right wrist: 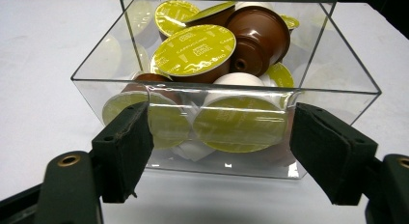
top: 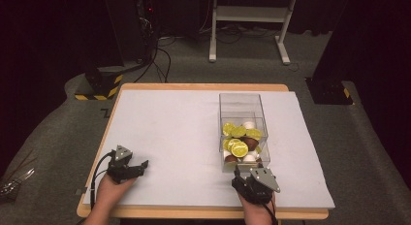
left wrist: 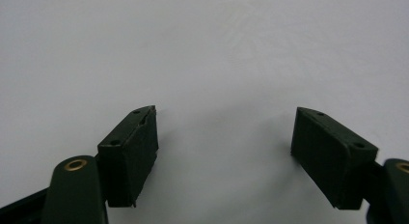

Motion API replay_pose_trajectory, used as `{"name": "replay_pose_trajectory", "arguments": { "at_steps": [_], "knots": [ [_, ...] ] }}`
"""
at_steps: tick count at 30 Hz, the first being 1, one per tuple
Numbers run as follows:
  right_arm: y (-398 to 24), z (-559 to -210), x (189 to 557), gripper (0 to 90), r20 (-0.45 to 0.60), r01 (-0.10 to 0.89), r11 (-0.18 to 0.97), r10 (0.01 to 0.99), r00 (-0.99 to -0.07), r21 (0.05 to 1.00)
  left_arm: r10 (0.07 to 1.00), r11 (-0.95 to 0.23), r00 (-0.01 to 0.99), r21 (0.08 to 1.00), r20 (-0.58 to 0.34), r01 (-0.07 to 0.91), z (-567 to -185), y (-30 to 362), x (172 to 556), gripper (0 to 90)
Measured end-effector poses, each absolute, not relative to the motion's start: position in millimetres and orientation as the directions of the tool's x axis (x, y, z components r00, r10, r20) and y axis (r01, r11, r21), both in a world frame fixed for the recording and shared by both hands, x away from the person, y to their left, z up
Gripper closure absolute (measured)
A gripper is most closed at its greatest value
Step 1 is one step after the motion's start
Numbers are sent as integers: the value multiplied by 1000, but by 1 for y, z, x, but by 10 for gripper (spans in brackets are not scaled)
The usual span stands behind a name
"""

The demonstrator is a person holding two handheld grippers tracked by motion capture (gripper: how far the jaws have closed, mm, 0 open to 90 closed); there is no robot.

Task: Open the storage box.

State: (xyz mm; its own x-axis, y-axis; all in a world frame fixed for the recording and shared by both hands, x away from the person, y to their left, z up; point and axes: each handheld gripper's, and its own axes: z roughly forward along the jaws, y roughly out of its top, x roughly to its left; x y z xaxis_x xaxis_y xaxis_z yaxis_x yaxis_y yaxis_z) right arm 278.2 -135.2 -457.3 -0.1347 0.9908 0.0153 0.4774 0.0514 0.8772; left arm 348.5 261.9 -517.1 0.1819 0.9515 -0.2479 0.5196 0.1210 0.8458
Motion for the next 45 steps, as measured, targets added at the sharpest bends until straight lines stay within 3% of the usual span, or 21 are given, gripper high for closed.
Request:
{"name": "replay_pose_trajectory", "arguments": {
  "at_steps": [16,32,45],
  "knots": [
    [-156,-435,274,265,46,422,19,988,-145,907,951,123,181,846,-249,519,-517,262,348,250],
    [-177,-422,308,366,96,398,-7,974,-205,917,951,125,180,846,-251,519,-517,262,349,250],
    [-169,-409,332,426,49,365,51,964,-260,930,951,123,183,846,-250,519,-517,262,349,250]
  ]
}}
